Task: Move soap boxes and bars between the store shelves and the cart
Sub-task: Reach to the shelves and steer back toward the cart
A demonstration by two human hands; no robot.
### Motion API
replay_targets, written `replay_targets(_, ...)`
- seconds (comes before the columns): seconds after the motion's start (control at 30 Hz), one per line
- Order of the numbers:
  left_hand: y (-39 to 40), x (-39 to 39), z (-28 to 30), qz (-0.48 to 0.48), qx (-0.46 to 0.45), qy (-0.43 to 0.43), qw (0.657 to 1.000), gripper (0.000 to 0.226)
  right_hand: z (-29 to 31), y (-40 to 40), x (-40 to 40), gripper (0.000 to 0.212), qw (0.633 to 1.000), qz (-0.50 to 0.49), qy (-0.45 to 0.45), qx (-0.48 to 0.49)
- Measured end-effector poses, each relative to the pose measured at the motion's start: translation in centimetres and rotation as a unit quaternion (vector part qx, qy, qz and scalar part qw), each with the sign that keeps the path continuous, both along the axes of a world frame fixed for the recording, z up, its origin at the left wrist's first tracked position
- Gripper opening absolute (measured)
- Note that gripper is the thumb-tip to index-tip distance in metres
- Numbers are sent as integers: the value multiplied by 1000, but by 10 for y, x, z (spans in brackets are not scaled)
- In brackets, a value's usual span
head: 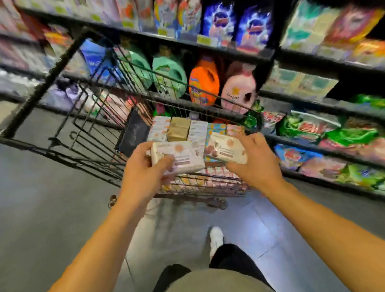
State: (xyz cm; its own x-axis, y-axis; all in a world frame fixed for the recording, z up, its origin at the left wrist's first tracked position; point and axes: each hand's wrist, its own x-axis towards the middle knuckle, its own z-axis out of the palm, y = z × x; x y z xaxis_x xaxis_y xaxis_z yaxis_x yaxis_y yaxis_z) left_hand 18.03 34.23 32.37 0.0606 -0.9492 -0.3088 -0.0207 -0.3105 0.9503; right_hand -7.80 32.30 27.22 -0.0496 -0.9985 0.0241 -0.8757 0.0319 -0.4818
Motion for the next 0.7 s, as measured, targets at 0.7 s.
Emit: replay_targets(0.7, 24, -456, 135, -219, -248, -8, 944, 36, 166, 175, -442, 70, 951, -217, 61, -211)
